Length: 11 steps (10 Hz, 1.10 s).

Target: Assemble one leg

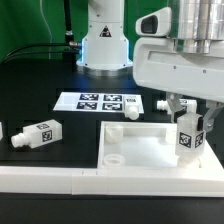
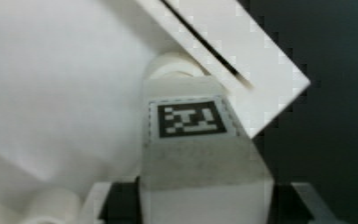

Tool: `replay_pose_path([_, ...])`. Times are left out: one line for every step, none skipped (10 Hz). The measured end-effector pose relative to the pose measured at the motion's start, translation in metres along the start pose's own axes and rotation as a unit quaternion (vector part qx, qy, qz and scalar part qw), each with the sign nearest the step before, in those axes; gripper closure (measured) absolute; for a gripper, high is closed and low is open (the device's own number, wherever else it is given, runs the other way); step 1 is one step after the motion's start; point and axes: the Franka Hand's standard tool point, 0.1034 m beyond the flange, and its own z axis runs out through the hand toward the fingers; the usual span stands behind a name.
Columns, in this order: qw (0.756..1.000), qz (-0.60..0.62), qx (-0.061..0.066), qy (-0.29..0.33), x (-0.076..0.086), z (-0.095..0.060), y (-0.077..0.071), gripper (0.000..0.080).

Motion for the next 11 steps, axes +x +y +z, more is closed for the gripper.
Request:
replay_pose_path([0.997, 0.071, 0.001, -0.008, 0.0017, -0.0003, 0.0020, 0.0509])
replay_pose_path([0.992, 0.129, 0.003, -0.015, 0.0022, -0.0005, 0.0035, 0.0509])
replay_pose_path([0.980, 0.198, 0.000, -0.022, -0.0002, -0.0005, 0.0042, 0.0509])
replay_pose_path([0.967, 0.255, 0.001, -0.030, -0.0008, -0.0005, 0.0041, 0.0509])
replay_pose_path([0.958, 0.284, 0.003, -0.035, -0.0009, -0.0006, 0.0047, 0.0509])
replay_pose_path([0.962, 0.271, 0.003, -0.034, -0.0012, -0.0006, 0.0046, 0.0509])
replay_pose_path([0.963, 0.266, 0.003, -0.034, -0.0011, -0.0006, 0.0045, 0.0509])
replay_pose_path([0.966, 0.257, 0.003, -0.033, -0.0010, -0.0003, 0.0046, 0.0509])
replay_pose_path([0.988, 0.154, 0.001, -0.018, -0.0001, -0.0020, 0.0017, 0.0331])
replay_pose_path([0.999, 0.042, 0.002, -0.011, -0.0004, -0.0026, -0.0027, 0.0331])
replay_pose_path([1.000, -0.023, 0.005, -0.011, -0.0027, -0.0004, -0.0024, 0.0187])
